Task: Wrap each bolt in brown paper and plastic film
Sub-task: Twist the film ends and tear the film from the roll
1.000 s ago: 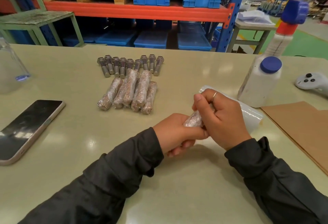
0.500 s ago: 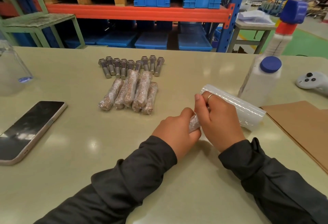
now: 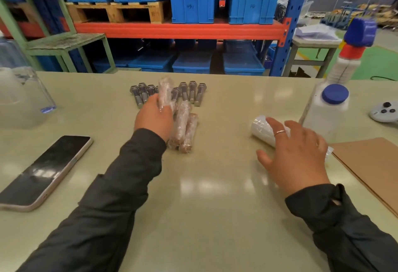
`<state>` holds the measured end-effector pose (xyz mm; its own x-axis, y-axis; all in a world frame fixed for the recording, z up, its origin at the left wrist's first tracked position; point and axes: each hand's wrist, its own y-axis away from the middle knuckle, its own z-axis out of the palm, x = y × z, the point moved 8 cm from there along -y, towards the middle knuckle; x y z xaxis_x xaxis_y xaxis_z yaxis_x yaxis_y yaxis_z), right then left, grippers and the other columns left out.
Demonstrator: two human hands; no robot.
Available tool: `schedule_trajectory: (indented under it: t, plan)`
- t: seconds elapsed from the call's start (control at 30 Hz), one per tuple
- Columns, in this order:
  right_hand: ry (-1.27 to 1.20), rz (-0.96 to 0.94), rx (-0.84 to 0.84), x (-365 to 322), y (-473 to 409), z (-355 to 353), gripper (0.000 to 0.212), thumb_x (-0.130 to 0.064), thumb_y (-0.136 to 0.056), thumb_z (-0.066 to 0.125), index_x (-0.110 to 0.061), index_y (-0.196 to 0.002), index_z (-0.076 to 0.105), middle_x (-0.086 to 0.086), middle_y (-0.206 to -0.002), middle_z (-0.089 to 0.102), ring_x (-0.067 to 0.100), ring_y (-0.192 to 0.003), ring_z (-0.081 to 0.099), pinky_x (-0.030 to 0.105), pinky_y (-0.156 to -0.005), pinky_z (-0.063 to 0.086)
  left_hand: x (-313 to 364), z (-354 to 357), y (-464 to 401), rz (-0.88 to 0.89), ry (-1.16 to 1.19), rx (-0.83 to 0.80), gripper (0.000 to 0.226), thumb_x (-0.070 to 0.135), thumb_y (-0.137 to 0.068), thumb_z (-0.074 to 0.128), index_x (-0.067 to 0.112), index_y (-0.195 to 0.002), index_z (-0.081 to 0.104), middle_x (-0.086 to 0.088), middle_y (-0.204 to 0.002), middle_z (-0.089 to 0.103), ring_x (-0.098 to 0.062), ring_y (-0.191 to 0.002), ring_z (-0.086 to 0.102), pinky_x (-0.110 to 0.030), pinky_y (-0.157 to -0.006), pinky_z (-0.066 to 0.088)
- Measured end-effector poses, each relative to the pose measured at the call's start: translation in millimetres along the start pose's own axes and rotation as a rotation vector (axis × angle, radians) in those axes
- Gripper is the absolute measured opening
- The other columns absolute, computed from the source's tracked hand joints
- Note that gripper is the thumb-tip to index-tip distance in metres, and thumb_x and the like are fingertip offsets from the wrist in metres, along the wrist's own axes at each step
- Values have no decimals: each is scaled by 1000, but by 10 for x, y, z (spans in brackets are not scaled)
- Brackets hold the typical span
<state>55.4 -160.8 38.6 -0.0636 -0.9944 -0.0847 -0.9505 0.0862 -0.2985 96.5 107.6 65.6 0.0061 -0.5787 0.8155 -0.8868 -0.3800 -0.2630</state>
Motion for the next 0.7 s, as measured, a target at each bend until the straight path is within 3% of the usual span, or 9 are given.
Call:
schedule_trajectory:
  t: [0.1,0.23,0.37,0.53,0.7]
  plan:
    - [85,2,-54,40,-19,51,71,-49,-88,50,-35,-146,12,0,-148,20,25,-136,19,42,-111,13,-123,-66,-145,-4,-150,41,34,15,-97,40,8,-129,47,-16,-119,57,-32,-109,53,-34,-90,40]
    - [84,16,-25,120,-76,43,66,-28,-92,48,-37,-145,10,-2,-147,21,23,-134,21,40,-109,18,-359,-35,-222,-34,-279,15,37,13,-96,43,7,-132,45,-21,-122,54,-36,-110,51,-37,-91,40]
    - [92,37,28,210,-154,34,70,-21,-91,48,-37,-146,7,-3,-145,28,21,-131,27,36,-105,23,-510,75,-224,-21,-479,-39,45,16,-96,43,13,-140,35,-21,-127,49,-37,-115,46,-38,-94,36]
    - [28,37,106,229,-193,-11,62,-12,-89,47,-35,-143,27,-7,-134,45,19,-121,33,31,-91,19,-549,46,-210,10,-676,25,53,9,-91,45,22,-142,32,-8,-139,41,-31,-120,34,-37,-93,30]
    - [-81,17,122,249,-190,-43,59,-14,-84,53,-31,-138,38,-6,-127,52,20,-114,37,30,-84,19,-551,18,-227,19,-625,14,52,2,-89,43,14,-139,36,-17,-129,48,-38,-114,40,-40,-94,32]
